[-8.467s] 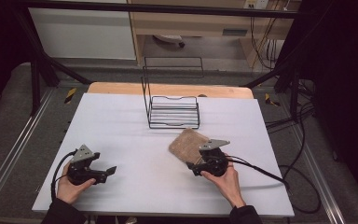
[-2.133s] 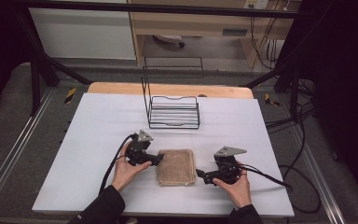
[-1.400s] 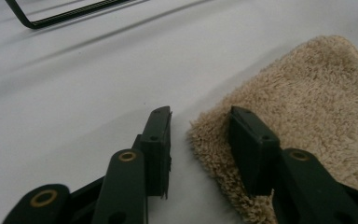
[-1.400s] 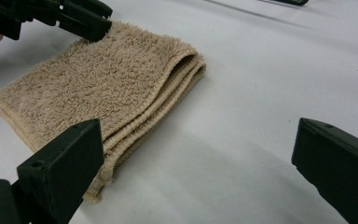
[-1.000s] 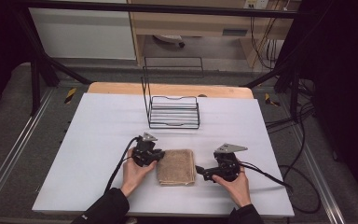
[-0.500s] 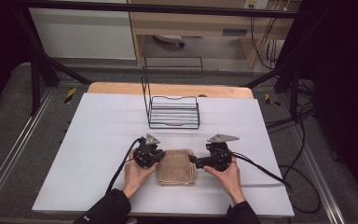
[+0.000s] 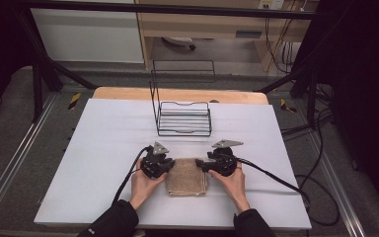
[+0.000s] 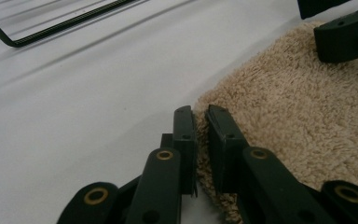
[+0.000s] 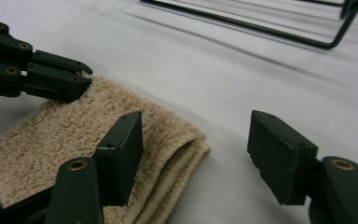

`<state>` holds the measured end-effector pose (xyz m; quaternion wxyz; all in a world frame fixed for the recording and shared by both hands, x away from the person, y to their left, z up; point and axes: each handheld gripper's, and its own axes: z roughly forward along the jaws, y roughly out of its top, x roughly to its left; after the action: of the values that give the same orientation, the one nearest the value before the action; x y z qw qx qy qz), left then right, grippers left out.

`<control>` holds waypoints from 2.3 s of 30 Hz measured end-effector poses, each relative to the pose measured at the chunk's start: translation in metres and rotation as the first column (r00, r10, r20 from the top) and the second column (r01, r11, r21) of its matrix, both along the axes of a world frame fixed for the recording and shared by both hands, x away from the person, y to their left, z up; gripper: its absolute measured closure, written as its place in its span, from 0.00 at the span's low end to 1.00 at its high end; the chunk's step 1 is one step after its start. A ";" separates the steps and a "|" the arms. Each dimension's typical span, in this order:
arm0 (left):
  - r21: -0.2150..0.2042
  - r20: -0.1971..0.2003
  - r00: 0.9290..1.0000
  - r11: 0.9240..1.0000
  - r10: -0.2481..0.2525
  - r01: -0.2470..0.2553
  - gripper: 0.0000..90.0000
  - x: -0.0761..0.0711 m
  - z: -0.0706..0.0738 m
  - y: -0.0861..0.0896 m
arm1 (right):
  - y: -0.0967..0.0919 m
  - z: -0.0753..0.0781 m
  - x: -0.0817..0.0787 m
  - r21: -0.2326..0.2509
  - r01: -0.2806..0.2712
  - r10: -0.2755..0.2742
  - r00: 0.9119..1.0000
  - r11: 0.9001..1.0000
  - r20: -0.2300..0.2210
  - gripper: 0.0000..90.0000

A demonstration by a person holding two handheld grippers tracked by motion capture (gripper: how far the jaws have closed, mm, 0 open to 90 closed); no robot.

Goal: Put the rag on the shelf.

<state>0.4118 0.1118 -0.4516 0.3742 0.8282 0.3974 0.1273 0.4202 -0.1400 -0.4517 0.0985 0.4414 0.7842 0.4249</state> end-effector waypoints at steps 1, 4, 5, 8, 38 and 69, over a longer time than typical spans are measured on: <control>-0.002 -0.002 1.000 1.000 0.001 -0.001 0.91 0.000 0.000 0.000 | 0.001 -0.001 0.000 0.002 -0.004 0.004 1.000 1.000 -0.004 0.45; 0.004 0.003 1.000 1.000 -0.003 0.003 0.91 0.000 0.000 0.000 | 0.002 -0.005 0.001 0.004 -0.009 0.009 0.999 1.000 -0.030 0.51; 0.005 0.005 1.000 1.000 -0.005 0.005 0.91 0.000 0.000 0.000 | 0.003 -0.006 0.002 -0.002 -0.008 0.008 1.000 1.000 -0.029 0.52; 0.007 0.007 1.000 1.000 -0.009 0.009 0.91 0.000 0.000 0.000 | 0.003 -0.006 0.001 0.003 -0.011 0.011 0.999 1.000 -0.035 0.59; -0.027 0.002 1.000 0.999 -0.027 0.027 0.95 0.002 0.001 0.005 | 0.008 -0.002 0.001 0.055 0.000 0.007 0.991 0.998 -0.132 0.92; -0.163 0.078 0.996 0.985 -0.052 0.064 0.95 -0.016 0.044 0.014 | -0.009 0.038 -0.021 0.168 -0.015 0.014 1.000 0.986 0.007 0.92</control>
<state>0.3958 0.1262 -0.4076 0.4594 0.8003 0.3682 0.1132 0.3995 -0.1489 -0.4141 0.0600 0.4412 0.7486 0.4913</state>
